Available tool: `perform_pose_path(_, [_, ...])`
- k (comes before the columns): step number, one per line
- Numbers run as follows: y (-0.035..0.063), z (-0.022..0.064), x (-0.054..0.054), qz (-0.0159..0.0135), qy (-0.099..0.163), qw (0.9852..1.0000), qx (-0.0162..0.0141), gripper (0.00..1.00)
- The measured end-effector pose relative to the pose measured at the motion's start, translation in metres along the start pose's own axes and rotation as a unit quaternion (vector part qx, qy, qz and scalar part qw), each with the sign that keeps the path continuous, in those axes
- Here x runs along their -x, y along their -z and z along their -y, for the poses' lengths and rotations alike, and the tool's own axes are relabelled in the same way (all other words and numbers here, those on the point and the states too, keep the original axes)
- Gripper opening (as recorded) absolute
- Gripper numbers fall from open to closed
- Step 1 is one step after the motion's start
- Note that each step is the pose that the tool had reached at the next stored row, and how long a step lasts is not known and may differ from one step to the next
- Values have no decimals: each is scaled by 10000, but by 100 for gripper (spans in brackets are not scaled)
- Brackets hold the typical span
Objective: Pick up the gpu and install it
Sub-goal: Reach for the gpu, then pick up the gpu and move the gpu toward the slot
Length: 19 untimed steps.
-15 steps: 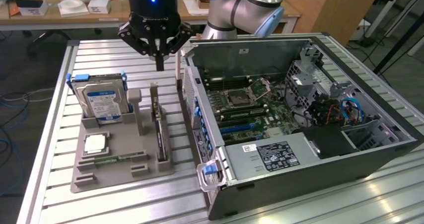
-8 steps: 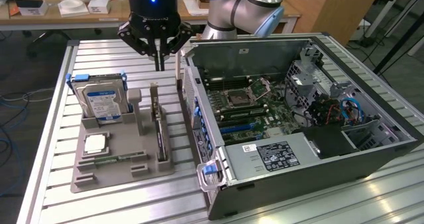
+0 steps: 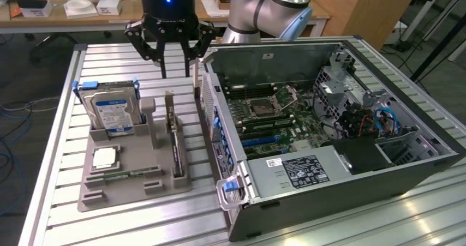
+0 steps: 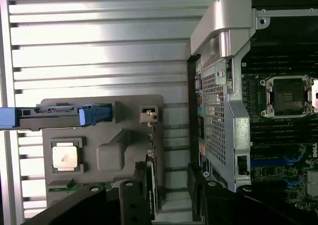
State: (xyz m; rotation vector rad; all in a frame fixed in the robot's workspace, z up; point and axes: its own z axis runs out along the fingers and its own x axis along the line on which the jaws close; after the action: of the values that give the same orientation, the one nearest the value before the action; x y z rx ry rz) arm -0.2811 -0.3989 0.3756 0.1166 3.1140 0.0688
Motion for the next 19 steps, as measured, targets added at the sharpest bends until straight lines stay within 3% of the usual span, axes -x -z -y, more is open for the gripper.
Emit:
perform_pose_path(1, [0, 0, 0, 0, 0, 10000, 0, 47])
perform_pose_path(19, [-52, 2, -1, 0, 0, 10000, 0, 47])
